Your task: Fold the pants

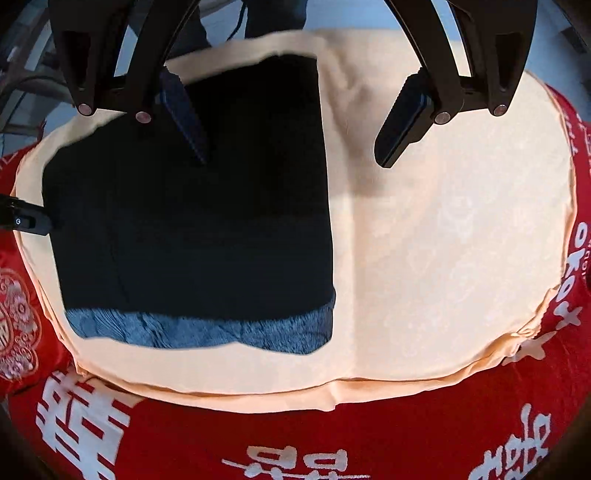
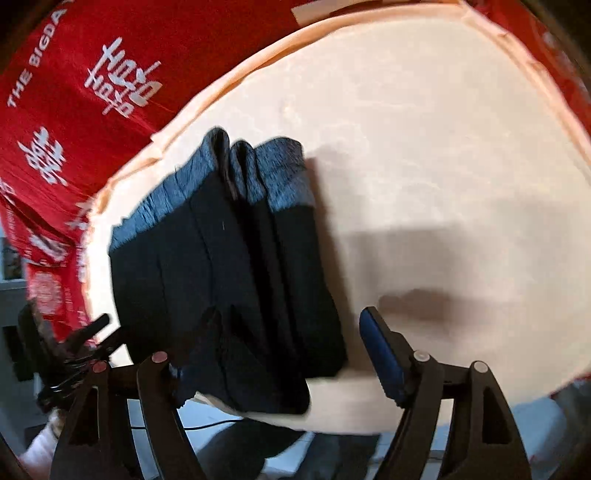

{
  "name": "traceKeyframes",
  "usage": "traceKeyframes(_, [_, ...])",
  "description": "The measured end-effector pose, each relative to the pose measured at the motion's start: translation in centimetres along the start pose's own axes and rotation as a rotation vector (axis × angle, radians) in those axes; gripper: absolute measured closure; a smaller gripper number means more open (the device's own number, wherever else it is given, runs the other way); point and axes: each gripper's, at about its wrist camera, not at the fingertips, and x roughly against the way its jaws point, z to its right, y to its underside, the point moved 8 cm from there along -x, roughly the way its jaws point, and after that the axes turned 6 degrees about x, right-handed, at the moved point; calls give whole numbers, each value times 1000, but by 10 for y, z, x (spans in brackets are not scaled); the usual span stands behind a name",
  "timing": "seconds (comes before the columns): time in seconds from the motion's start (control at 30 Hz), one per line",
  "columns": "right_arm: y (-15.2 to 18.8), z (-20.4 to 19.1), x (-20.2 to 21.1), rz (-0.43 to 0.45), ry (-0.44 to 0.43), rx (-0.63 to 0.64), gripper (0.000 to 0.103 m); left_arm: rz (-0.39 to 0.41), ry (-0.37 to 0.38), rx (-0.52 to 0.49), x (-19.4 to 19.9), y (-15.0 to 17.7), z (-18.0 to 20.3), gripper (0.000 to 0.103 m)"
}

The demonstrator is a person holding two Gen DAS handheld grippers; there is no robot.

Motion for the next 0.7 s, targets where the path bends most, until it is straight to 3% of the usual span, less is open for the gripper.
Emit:
traceKeyframes(0.03, [6,-1,4,1,26,1,20,-7,-6,-3,3,5,0,1])
traceKeyframes(0.2, [33,-10,23,20,136,29,0,-28,-15,-9,18,23,19,0])
traceKeyframes(0.5, [68,-48,59,90,225,54,0,-14,-95,6,54,43,22,0])
traceKeyframes(0.7, [81,-87,77,78,260,107,0,13,-148,4,85,50,22,0])
